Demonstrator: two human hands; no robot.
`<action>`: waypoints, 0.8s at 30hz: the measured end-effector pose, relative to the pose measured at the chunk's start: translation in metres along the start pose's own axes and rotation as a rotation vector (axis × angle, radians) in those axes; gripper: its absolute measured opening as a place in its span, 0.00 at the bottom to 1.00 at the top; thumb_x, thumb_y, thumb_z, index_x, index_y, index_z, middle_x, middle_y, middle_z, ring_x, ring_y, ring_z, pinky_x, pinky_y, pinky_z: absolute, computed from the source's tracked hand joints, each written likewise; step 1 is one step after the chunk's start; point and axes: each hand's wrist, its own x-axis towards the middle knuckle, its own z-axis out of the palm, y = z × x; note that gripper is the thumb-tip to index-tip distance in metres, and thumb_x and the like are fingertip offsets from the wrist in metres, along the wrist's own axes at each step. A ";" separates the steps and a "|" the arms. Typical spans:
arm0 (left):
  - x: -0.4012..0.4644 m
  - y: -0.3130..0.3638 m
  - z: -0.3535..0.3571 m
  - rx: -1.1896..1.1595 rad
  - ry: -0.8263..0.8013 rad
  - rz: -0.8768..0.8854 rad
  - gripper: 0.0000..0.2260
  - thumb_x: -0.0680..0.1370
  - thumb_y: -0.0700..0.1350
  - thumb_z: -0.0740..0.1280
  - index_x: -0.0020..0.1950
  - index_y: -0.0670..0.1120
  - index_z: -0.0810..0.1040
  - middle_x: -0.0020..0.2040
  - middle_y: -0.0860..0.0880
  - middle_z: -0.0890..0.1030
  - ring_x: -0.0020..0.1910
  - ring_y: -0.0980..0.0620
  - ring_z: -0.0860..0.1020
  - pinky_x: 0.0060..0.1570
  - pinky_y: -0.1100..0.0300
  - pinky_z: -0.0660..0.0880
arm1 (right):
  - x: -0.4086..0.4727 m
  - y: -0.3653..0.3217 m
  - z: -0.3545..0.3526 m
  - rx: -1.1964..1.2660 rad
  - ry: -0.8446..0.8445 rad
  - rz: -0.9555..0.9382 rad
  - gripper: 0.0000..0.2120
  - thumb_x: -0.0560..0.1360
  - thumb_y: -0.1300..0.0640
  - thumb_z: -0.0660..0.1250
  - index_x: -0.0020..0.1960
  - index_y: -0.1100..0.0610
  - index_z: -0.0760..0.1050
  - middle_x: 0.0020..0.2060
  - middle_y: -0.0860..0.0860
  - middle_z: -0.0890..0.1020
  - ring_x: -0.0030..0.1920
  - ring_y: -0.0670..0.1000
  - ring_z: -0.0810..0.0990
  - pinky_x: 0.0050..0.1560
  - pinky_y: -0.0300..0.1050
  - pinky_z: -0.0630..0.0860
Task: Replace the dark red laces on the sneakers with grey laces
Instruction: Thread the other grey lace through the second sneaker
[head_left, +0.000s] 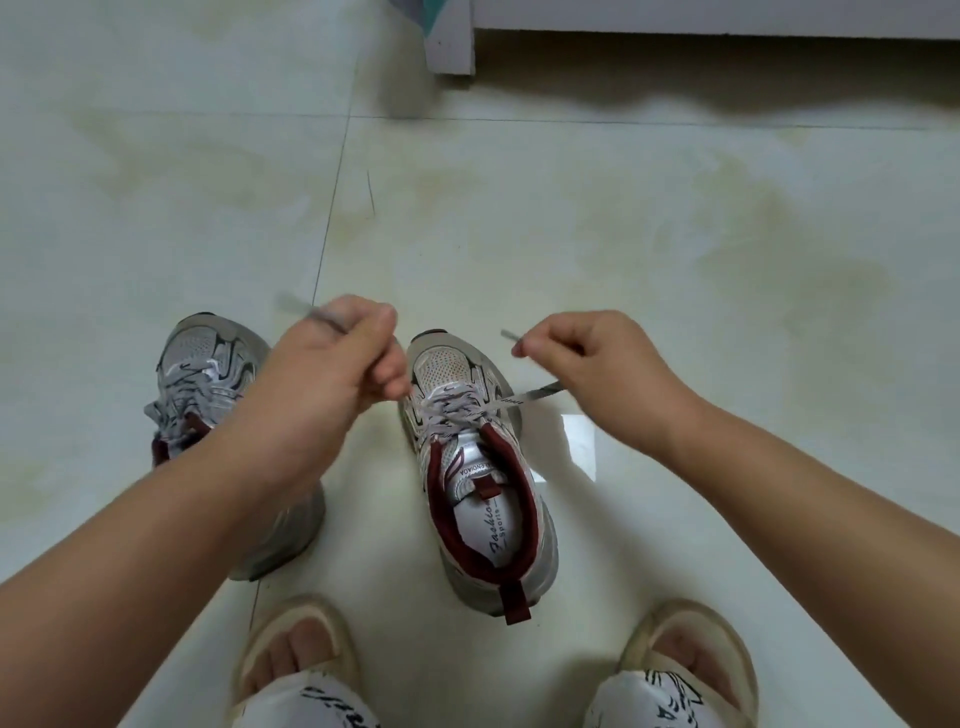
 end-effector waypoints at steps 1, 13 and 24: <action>0.000 0.000 -0.005 0.060 0.064 0.004 0.08 0.80 0.42 0.58 0.40 0.47 0.68 0.24 0.54 0.67 0.23 0.56 0.66 0.36 0.60 0.71 | -0.003 0.003 0.003 -0.092 -0.037 -0.048 0.08 0.76 0.58 0.64 0.46 0.56 0.82 0.28 0.40 0.73 0.32 0.41 0.71 0.37 0.33 0.66; -0.021 -0.043 0.006 1.288 0.068 0.322 0.04 0.73 0.46 0.68 0.45 0.52 0.82 0.43 0.52 0.72 0.46 0.48 0.73 0.47 0.55 0.60 | -0.008 0.015 0.015 -0.754 -0.228 -0.298 0.12 0.77 0.56 0.58 0.52 0.53 0.80 0.39 0.49 0.69 0.47 0.54 0.71 0.48 0.46 0.61; -0.012 -0.055 0.037 1.141 -0.023 0.063 0.04 0.74 0.49 0.66 0.44 0.54 0.80 0.45 0.55 0.67 0.51 0.55 0.64 0.50 0.59 0.59 | -0.004 0.015 0.020 -0.729 -0.316 -0.295 0.12 0.79 0.53 0.57 0.55 0.49 0.78 0.42 0.47 0.69 0.52 0.51 0.72 0.54 0.44 0.62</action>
